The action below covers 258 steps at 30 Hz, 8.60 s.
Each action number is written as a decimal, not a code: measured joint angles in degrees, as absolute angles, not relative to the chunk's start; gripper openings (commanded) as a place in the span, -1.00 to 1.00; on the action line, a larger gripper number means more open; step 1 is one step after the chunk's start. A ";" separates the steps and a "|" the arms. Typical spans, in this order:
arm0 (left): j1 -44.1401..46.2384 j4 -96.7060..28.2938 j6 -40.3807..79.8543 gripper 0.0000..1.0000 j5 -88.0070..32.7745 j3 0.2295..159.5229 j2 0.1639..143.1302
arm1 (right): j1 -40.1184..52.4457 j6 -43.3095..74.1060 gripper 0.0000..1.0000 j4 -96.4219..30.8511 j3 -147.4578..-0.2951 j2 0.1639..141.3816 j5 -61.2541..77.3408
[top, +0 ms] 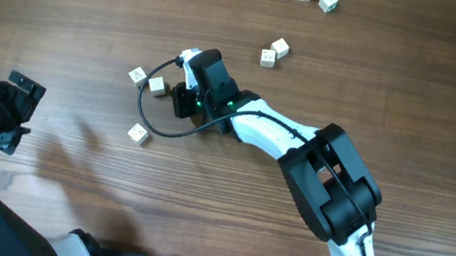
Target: Form a circle
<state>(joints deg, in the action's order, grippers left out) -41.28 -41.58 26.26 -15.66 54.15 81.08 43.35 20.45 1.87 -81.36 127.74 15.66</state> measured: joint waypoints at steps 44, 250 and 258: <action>-41.28 -41.56 26.26 1.00 -15.64 54.15 81.08 | 43.33 23.40 -0.91 6.55 -81.36 129.93 19.49; -41.28 -41.56 26.26 1.00 -15.64 54.15 81.08 | 44.07 25.23 -0.91 13.39 -81.36 131.92 25.52; -41.28 -41.56 26.26 1.00 -15.64 54.15 81.08 | 44.07 25.23 -0.91 13.63 -81.36 131.92 25.52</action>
<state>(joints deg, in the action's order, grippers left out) -41.28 -41.56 26.26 -15.64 54.15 81.08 44.07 25.23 13.63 -81.36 131.92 25.52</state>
